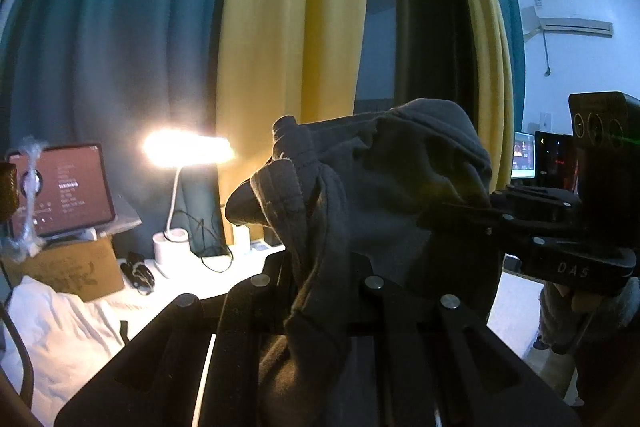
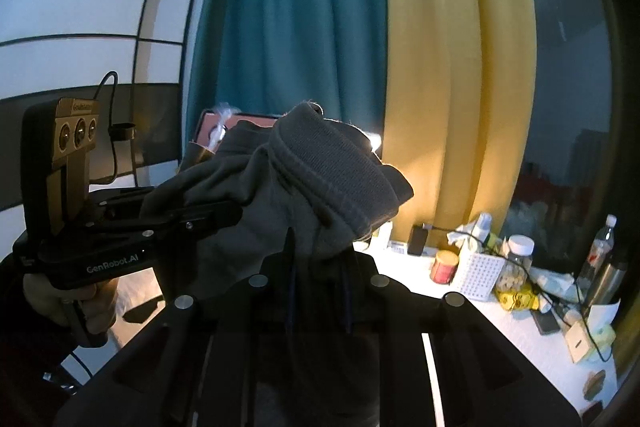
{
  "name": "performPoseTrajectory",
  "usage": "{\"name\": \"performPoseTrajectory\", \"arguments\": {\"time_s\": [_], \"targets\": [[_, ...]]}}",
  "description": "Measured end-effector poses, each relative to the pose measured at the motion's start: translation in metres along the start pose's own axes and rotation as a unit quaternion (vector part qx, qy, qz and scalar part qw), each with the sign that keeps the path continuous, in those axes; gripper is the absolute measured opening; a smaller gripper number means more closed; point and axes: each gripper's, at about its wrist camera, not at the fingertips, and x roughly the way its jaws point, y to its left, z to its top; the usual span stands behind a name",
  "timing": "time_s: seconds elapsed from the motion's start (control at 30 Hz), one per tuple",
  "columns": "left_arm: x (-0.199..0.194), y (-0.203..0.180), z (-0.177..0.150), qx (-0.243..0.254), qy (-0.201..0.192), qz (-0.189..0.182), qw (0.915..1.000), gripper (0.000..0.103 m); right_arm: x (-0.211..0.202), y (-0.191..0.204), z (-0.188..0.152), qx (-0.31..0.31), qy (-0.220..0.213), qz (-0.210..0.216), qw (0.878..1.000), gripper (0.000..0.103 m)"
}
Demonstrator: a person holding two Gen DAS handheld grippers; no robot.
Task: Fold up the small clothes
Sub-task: 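Lift the folded brown shirt up off the bedspread with both tools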
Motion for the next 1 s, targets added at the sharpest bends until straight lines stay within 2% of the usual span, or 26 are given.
{"name": "performPoseTrajectory", "arguments": {"time_s": [0.2, 0.53, 1.0], "targets": [[-0.024, 0.004, 0.007, 0.005, -0.029, 0.014, 0.9995, 0.012, -0.009, 0.017, 0.016, -0.017, -0.021, 0.005, 1.000, 0.018], [-0.068, 0.027, 0.011, 0.012, -0.063, 0.047, 0.9969, 0.012, -0.015, 0.065, 0.037, -0.050, -0.047, 0.040, 0.997, 0.018], [-0.107, 0.068, -0.005, 0.015, -0.052, 0.085, 0.9950, 0.012, -0.004, 0.120, 0.039, -0.072, -0.041, 0.090, 0.992, 0.018]]}}
